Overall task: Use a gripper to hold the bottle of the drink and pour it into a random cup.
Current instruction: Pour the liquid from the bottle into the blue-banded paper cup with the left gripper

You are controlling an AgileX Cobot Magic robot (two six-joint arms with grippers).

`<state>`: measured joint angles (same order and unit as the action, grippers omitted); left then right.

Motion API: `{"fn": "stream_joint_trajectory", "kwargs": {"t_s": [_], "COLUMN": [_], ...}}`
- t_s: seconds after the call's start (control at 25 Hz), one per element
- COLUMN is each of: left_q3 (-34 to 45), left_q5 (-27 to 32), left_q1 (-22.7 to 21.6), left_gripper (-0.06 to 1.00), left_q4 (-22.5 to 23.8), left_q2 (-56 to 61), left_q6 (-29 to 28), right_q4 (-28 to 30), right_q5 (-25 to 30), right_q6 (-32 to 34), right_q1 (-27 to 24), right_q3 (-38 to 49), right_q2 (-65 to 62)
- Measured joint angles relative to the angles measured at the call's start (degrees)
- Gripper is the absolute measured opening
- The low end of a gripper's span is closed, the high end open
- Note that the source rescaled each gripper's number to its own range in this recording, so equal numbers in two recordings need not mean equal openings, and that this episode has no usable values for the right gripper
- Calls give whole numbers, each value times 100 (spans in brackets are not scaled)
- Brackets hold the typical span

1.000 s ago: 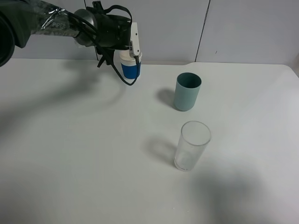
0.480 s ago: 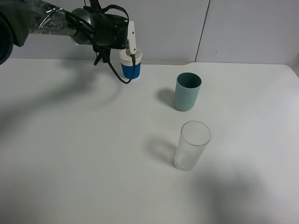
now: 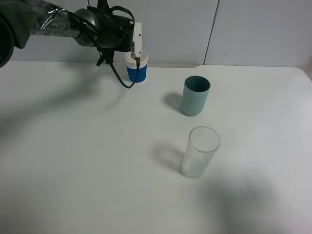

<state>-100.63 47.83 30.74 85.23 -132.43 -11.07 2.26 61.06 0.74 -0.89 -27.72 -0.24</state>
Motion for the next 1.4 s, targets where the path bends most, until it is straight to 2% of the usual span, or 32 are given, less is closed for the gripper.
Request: {"fn": "stream_joint_trajectory", "kwargs": {"t_s": [0.4,0.92,1.2,1.4], "left_q3": [0,0,0,29], "left_q5": [-376,-431,-435,-463], "left_q1": [0,-219,-280,-283], "left_gripper": [7,7,7,7], "left_q4": [163,211,391,689], "left_q2": [0,-4,-11,-17], "left_q6": [0,-6,-114,-333], "right_q4": [0,0,0,0], "right_q5": [0,0,0,0], "right_q6": [0,0,0,0], "right_q1": [0,0,0,0], "right_q3": [0,0,0,0], "right_q2": [0,0,0,0]}}
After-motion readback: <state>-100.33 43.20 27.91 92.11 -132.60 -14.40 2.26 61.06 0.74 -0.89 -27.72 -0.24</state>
